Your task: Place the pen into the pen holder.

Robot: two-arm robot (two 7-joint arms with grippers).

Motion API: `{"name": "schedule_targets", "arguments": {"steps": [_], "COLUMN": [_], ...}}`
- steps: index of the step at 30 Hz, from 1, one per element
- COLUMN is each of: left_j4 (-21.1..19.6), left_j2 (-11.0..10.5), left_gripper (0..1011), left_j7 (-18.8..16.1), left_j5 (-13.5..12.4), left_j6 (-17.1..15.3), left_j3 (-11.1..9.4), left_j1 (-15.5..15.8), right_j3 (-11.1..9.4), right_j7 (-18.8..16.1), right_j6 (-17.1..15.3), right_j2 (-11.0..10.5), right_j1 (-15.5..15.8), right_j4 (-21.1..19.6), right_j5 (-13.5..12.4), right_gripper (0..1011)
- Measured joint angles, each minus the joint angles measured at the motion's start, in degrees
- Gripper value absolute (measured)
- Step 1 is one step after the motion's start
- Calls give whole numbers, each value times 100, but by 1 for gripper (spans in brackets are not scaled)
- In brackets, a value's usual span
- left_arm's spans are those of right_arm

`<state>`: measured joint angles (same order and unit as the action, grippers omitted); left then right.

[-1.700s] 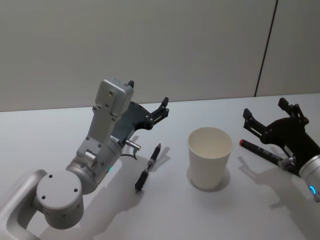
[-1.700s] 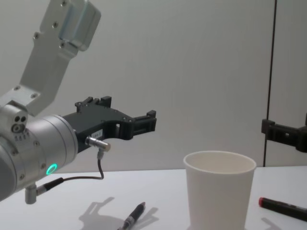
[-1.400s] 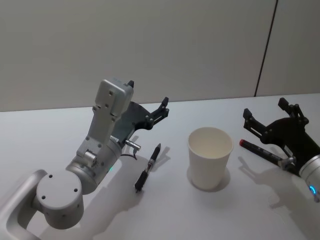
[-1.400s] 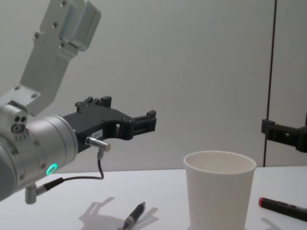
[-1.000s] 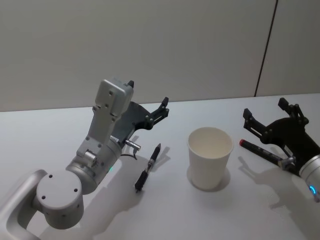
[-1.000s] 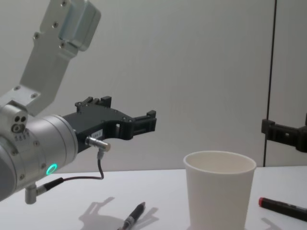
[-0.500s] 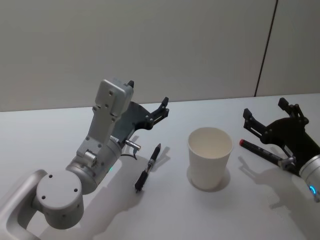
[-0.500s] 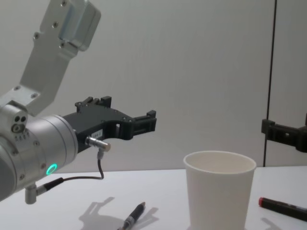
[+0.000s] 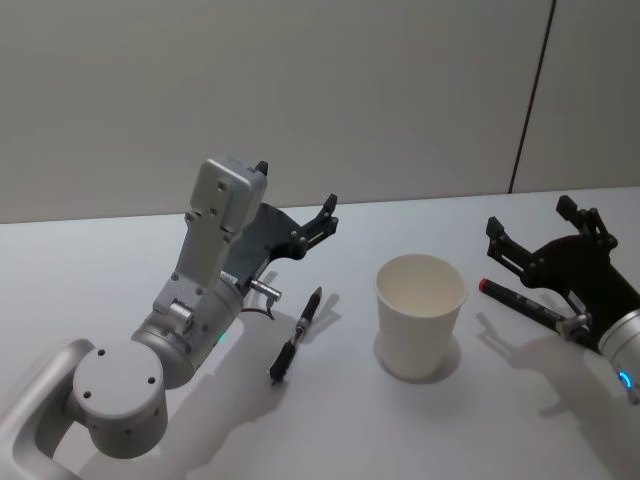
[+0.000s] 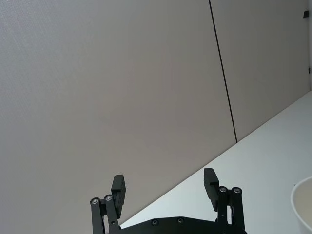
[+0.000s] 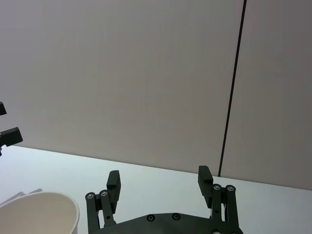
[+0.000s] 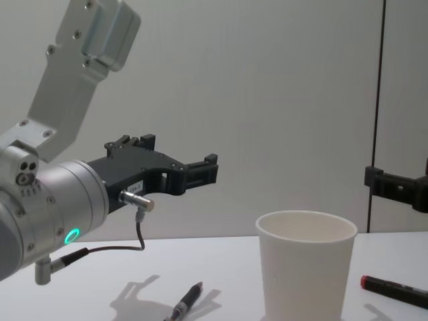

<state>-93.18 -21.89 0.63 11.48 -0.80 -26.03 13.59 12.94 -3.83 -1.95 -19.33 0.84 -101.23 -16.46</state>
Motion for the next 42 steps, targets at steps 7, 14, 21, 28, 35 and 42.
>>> {"name": "schedule_targets", "arguments": {"steps": [7,14,21,28,35,42], "left_j4": [0,0,0,0,0,0], "left_j2": [0,0,0,0,0,0], "left_gripper": [1001,1001,1001,1001,1001,1001], "left_j7": [0,0,0,0,0,0], "left_j5": [0,0,0,0,0,0], "left_j6": [0,0,0,0,0,0], "left_j3": [0,0,0,0,0,0], "left_j1": [0,0,0,0,0,0], "right_j3": [0,0,0,-1,-35,-117], "right_j7": [0,0,0,-4,-113,-292], "right_j6": [0,0,0,-3,-190,-674], "right_j2": [0,0,0,1,0,-35], "right_j1": [0,0,0,-2,-80,-265], "right_j4": [0,0,0,0,41,129], "right_j5": [0,0,0,0,-77,-242], "right_gripper": [1002,1002,1001,1001,1002,1001]}}
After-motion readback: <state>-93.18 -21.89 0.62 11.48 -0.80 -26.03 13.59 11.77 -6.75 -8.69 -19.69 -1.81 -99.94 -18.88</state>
